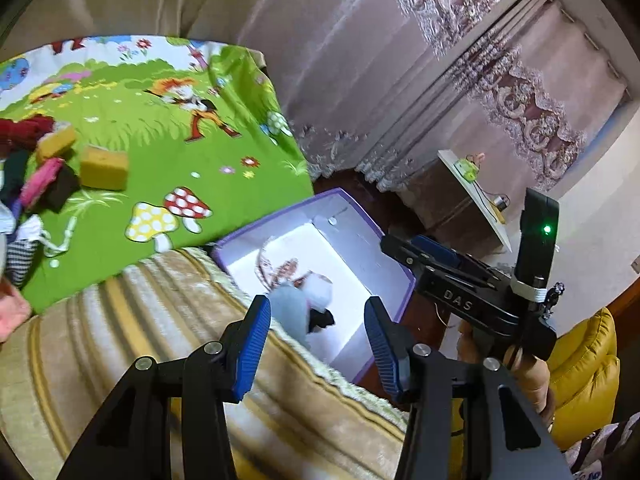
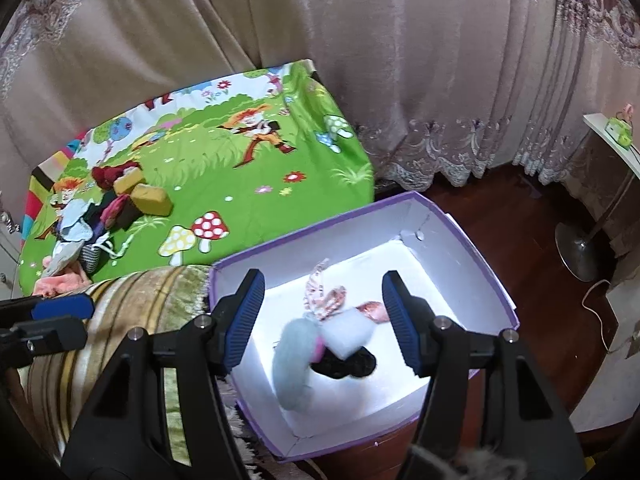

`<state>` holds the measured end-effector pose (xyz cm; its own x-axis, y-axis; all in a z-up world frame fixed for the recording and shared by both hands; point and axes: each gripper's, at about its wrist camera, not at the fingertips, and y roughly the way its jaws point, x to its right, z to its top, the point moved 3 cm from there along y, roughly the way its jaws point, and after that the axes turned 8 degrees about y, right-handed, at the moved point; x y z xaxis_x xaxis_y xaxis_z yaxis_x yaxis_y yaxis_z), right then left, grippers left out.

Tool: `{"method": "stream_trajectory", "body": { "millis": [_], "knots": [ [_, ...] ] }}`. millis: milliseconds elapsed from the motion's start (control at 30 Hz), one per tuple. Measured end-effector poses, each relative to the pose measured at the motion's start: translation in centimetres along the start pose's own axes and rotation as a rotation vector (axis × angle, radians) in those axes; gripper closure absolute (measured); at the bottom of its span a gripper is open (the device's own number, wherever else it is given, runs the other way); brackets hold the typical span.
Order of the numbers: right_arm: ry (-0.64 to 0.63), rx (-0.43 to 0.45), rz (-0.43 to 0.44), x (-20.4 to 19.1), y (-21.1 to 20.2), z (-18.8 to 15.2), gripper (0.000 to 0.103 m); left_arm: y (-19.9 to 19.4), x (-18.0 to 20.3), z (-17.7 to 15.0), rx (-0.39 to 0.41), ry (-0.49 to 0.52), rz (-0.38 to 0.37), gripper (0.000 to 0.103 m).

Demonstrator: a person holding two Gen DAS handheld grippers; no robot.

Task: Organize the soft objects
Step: 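Carry the pig plush and foam cube to the box and release both, then grasp the grey cloth with the left tool while the right tool grasps a yellow sponge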

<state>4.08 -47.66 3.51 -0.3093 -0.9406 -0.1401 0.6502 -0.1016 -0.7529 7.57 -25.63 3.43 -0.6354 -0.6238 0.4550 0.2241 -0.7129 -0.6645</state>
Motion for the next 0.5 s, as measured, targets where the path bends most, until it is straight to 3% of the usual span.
{"method": "stream_trajectory", "body": {
  "millis": [267, 500],
  "knots": [
    [-0.064, 0.001, 0.054, -3.3, -0.6, 0.1, 0.038, -4.5, -4.3, -1.3, 0.074, -0.092, 0.045, 0.053],
    [-0.107, -0.016, 0.096, -6.1, -0.6, 0.0, 0.038, -9.1, -9.9, -3.6, 0.124, -0.199, 0.141, 0.053]
  ]
}}
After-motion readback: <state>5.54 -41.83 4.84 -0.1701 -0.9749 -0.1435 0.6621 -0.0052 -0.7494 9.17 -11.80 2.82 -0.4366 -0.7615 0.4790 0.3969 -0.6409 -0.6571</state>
